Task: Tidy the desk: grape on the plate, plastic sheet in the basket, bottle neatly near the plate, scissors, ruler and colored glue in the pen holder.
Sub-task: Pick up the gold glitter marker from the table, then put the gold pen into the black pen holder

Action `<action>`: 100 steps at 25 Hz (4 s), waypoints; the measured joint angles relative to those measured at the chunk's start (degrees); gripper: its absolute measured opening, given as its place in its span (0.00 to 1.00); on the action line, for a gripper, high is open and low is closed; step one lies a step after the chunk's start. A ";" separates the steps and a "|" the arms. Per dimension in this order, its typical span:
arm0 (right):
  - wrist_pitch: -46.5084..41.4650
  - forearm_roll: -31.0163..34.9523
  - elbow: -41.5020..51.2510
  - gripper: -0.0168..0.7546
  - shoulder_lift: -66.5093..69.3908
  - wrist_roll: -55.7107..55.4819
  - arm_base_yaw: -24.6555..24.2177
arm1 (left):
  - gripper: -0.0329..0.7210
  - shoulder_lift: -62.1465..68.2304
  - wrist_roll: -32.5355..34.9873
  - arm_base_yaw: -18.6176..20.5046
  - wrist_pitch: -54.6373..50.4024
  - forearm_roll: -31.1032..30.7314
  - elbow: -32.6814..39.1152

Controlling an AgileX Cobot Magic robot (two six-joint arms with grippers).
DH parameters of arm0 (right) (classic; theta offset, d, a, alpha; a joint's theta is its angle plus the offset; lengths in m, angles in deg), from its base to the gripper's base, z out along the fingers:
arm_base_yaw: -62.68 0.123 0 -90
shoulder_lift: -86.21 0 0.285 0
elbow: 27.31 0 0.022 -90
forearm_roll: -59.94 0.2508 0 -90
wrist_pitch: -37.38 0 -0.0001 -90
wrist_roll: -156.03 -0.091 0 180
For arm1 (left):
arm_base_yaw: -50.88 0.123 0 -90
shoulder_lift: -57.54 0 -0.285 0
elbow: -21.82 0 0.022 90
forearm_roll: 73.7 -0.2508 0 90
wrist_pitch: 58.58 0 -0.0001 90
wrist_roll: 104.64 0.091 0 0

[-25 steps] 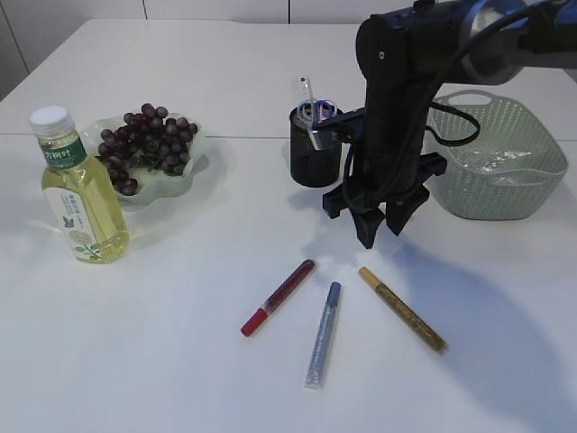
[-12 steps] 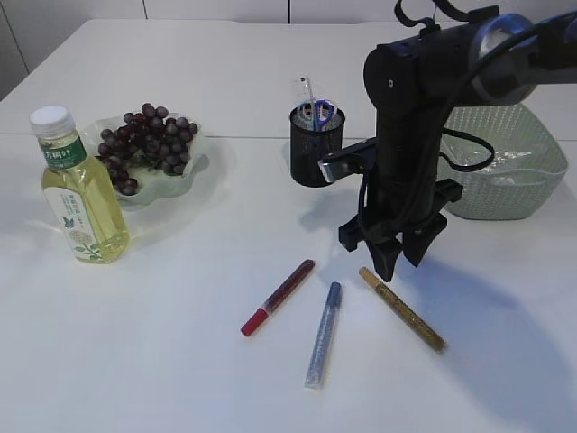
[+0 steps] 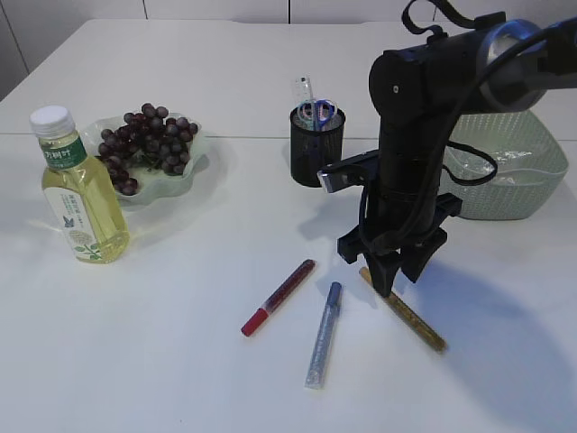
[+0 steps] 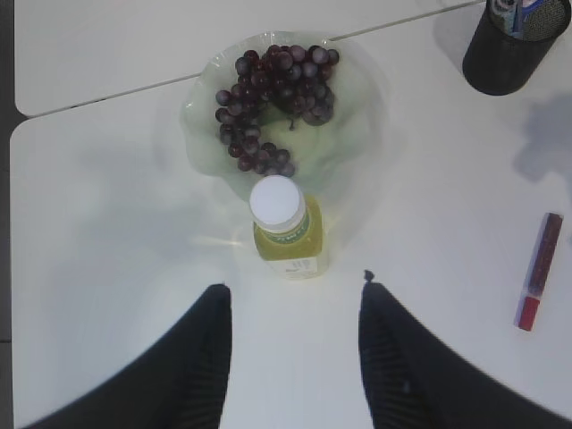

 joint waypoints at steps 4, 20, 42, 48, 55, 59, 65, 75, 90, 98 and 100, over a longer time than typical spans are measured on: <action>0.06 0.00 0.00 0.48 0.25 0.83 0.00 | 0.50 0.00 0.00 0.00 0.00 0.00 0.00; 3.43 -1.51 0.00 0.48 5.55 2.48 0.00 | 0.50 0.00 0.00 0.00 0.00 0.00 0.00; 5.04 -1.51 -0.22 0.42 6.40 3.00 0.00 | 0.50 0.00 0.00 0.00 0.00 0.00 0.00; 5.04 -1.51 -0.41 0.12 6.40 3.14 0.00 | 0.50 0.00 0.00 0.00 0.00 0.00 0.00; 4.30 -0.07 -0.83 0.08 6.44 3.14 0.00 | 0.50 0.00 0.00 0.00 0.00 0.00 0.00; 3.20 1.96 -1.14 0.08 6.54 3.14 0.00 | 0.50 0.00 0.00 0.00 0.00 0.00 0.00; 6.87 2.80 1.47 0.08 1.43 0.80 0.00 | 0.50 0.00 0.00 0.00 0.00 0.00 0.00; 25.11 2.95 17.07 0.08 -15.35 -0.53 0.00 | 0.49 0.00 0.00 0.00 0.00 0.00 0.00; 64.62 0.65 18.59 0.07 -18.34 -0.70 0.00 | 0.49 0.00 0.00 0.00 0.00 0.00 0.00; 79.48 0.62 13.20 0.07 -12.72 0.29 -0.26 | 0.49 0.00 0.00 0.00 0.00 0.00 0.00; 79.61 0.52 9.12 0.07 -9.56 0.38 -0.60 | 0.49 0.00 0.00 0.00 0.00 0.00 0.00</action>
